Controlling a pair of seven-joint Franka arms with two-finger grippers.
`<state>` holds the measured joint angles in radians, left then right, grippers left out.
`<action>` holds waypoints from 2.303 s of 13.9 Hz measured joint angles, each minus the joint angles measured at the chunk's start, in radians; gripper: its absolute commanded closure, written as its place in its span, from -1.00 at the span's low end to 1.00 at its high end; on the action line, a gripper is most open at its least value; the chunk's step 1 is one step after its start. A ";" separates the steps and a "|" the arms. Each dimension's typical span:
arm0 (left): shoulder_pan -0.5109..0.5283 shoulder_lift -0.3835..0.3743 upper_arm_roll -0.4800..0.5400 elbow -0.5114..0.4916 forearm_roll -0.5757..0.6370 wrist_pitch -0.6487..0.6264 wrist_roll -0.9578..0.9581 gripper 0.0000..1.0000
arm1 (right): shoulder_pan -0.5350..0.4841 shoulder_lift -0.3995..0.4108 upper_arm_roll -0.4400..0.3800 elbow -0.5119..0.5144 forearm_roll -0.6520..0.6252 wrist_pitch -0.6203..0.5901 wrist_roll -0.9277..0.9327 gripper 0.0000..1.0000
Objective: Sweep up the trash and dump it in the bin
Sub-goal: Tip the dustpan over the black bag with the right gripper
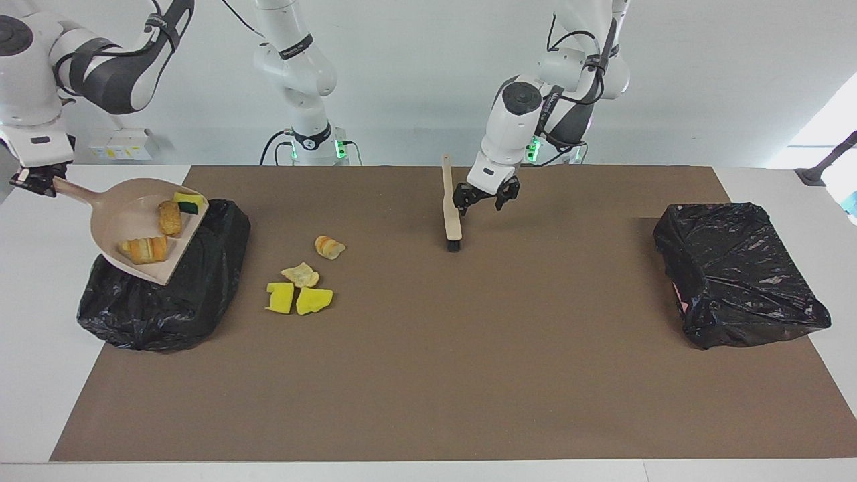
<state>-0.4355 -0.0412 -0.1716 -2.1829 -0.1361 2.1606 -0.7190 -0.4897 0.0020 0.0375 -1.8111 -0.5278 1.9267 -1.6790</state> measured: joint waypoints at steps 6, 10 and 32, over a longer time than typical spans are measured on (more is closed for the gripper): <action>0.209 -0.088 0.003 0.004 0.003 -0.120 0.253 -1.00 | 0.001 -0.031 0.001 -0.073 -0.141 -0.005 0.217 1.00; 0.306 -0.123 0.003 0.004 0.010 -0.148 0.376 -1.00 | 0.056 -0.039 0.002 -0.072 -0.225 -0.112 0.352 1.00; 0.574 -0.107 0.014 0.445 0.079 -0.512 0.709 -1.00 | 0.133 -0.034 0.001 0.121 -0.093 -0.235 0.270 1.00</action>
<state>0.1387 -0.1482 -0.1575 -1.7383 -0.0566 1.6486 -0.0095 -0.3568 -0.0324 0.0380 -1.6897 -0.6204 1.6917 -1.4093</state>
